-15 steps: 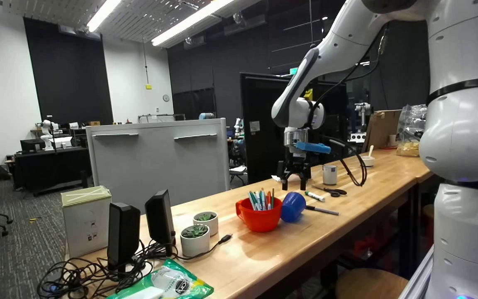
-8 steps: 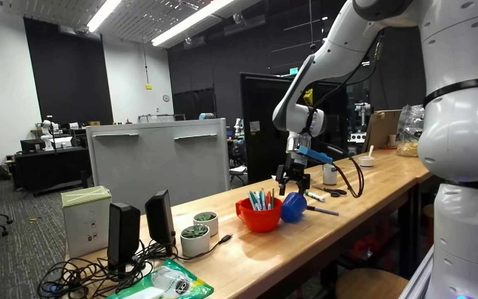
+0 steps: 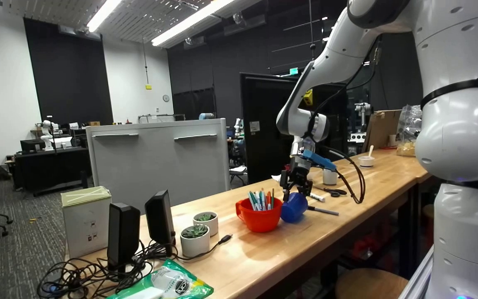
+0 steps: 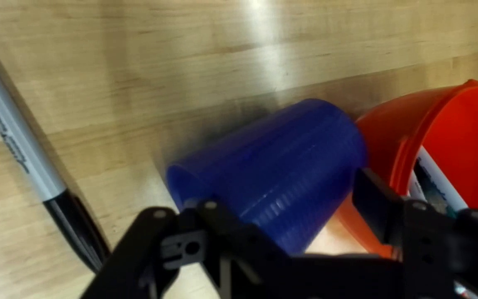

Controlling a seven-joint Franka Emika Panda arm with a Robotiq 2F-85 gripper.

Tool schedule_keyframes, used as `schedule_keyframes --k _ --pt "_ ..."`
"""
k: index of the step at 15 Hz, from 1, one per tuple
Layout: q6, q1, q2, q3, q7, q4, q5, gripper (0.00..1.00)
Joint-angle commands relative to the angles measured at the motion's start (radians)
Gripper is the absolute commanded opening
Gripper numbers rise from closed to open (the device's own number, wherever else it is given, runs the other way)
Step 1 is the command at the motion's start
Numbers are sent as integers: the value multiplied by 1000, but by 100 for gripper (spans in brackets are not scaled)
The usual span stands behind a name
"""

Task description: Move the blue cup to the left

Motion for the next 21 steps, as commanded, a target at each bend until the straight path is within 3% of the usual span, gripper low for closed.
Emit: schedule_keyframes --k 1,7,13,21 --pt "-26 -13 1 9 -22 12 16 44" --pt "-3 15 -53 22 16 27 -61 1" --pt "10 71 -135 61 46 33 -174 2" --pt "235 206 -274 155 183 31 -472 2"
